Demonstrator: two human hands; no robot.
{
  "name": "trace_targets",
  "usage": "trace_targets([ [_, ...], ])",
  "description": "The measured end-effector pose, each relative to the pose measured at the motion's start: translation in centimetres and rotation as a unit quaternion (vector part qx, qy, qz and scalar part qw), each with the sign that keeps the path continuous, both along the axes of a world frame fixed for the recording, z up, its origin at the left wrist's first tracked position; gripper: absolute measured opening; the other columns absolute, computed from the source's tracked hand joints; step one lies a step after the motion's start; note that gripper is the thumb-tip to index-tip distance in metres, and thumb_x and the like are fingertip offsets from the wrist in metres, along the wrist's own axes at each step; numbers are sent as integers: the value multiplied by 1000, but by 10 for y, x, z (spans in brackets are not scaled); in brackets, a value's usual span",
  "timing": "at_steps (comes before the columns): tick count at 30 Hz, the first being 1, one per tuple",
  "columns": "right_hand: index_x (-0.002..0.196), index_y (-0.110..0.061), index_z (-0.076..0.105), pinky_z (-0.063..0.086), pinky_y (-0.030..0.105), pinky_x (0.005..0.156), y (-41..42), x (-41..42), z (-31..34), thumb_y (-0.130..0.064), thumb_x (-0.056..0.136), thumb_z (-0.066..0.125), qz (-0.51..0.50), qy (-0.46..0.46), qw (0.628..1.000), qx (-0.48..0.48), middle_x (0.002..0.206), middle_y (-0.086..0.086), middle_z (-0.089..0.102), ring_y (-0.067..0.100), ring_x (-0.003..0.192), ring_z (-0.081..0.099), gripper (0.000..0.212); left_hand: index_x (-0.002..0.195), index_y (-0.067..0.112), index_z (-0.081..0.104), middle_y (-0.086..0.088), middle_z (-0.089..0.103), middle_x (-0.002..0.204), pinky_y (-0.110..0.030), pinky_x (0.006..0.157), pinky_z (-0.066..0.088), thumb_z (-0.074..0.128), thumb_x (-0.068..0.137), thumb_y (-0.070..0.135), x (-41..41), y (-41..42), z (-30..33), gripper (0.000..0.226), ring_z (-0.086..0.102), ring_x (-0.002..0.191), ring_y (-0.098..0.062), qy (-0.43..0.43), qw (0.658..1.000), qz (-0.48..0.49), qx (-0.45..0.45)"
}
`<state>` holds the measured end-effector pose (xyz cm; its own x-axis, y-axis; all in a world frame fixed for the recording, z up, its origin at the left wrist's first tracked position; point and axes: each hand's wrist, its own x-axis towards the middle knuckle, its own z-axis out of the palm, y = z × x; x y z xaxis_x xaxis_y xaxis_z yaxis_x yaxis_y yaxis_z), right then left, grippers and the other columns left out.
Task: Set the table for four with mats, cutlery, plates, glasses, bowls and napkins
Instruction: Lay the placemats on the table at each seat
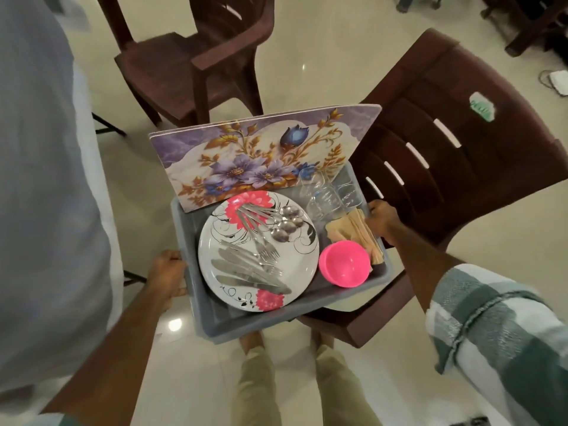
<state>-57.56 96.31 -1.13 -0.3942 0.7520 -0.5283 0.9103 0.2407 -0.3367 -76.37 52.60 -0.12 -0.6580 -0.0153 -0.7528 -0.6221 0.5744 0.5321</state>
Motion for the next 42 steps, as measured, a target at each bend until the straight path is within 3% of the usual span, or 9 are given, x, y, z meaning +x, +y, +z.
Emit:
trace_targets([
  [7,112,-14,69,56,45,94,32,3,-55,-12,86,62,28,-13,999,-14,110,14,70,35,105,66,27,107,11,59,-17,61,98,-47,71,58,44,93,-3,30,21,-39,25,60,85,-30,-1,999,45,-10],
  [15,112,-15,70,57,41,91,54,6,-97,-9,85,59,45,-18,999,-12,109,16,70,36,104,66,30,98,11,63,-16,66,93,-46,63,61,44,86,-4,59,32,-78,27,62,77,-27,-16,997,71,-12],
  [30,122,-11,65,53,42,98,82,-7,-121,-4,89,51,72,-25,997,-15,121,19,66,38,114,61,38,105,13,63,-17,66,109,-47,65,62,41,93,4,85,53,-123,27,66,93,-33,-35,994,103,-13],
  [39,127,-15,63,54,42,95,78,-13,-126,-10,90,53,90,-43,993,-60,119,15,66,35,111,63,38,110,10,60,-17,62,106,-52,72,61,50,91,1,88,58,-123,23,62,89,-31,-19,994,95,-46],
  [42,129,-17,61,53,41,96,79,-13,-122,-18,90,58,115,-61,989,-75,124,13,65,34,115,62,40,111,7,60,-18,62,98,-41,70,54,61,89,11,85,70,-114,22,56,80,-30,3,995,71,-72],
])
